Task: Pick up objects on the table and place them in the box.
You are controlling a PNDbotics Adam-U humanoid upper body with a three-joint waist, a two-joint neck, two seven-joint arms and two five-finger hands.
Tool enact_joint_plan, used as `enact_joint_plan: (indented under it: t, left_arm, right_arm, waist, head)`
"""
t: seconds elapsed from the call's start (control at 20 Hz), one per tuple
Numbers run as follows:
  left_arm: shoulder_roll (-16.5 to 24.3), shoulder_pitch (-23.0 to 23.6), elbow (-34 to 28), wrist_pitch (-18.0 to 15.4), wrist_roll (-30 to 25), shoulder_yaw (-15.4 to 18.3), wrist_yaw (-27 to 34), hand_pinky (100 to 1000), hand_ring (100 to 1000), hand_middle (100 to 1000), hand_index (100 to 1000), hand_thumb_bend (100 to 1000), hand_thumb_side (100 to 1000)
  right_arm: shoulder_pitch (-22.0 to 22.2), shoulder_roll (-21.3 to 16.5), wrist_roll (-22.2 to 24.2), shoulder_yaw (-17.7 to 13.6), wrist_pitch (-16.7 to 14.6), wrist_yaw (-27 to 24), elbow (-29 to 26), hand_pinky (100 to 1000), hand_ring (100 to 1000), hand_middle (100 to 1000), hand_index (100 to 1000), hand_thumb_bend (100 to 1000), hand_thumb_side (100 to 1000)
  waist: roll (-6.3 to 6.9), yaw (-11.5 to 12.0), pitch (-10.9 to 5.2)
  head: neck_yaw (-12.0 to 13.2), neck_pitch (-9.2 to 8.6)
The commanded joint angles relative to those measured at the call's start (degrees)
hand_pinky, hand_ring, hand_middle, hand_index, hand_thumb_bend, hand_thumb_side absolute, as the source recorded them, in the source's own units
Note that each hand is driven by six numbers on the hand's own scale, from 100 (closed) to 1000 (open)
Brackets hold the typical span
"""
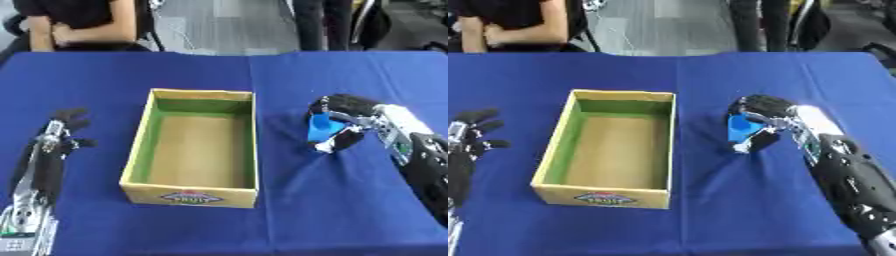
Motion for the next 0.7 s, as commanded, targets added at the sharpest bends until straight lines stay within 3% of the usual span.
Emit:
enact_joint_plan:
  t: [0.05, 0.45, 0.7]
  left_arm:
    - [0.73, -0.54, -0.92, -0.10, -0.05, -0.06, -0.13, 616, 820, 847, 837, 393, 1000]
    - [0.68, -0.56, -0.88, -0.08, -0.11, -0.11, -0.14, 616, 820, 847, 837, 393, 1000]
    - [0.69, -0.52, -0.85, -0.06, -0.07, -0.09, -0.14, 616, 820, 847, 837, 392, 1000]
  right_arm:
    - [-0.38, -1.81, -0.27, -0.26, -0.06, 0.15, -0.28, 303, 322, 450, 626, 324, 436]
    - [-0.15, -2.04, -0.72, -0.82, 0.13, -0.60, -1.16, 306, 317, 440, 621, 317, 444]
    - [-0.03, -3.14, -1.71, -2.81, 1.74, -4.25, -7.72, 312, 307, 406, 606, 306, 424]
  waist:
    - [0.10, -0.08, -0.50]
    - [0.11, -0.02, -0.50]
    - [0.10, -0.15, -0.51]
  head:
    - [-0.87, -0.21]
    - [-0.93, -0.21]
    - [-0.78, -0.21]
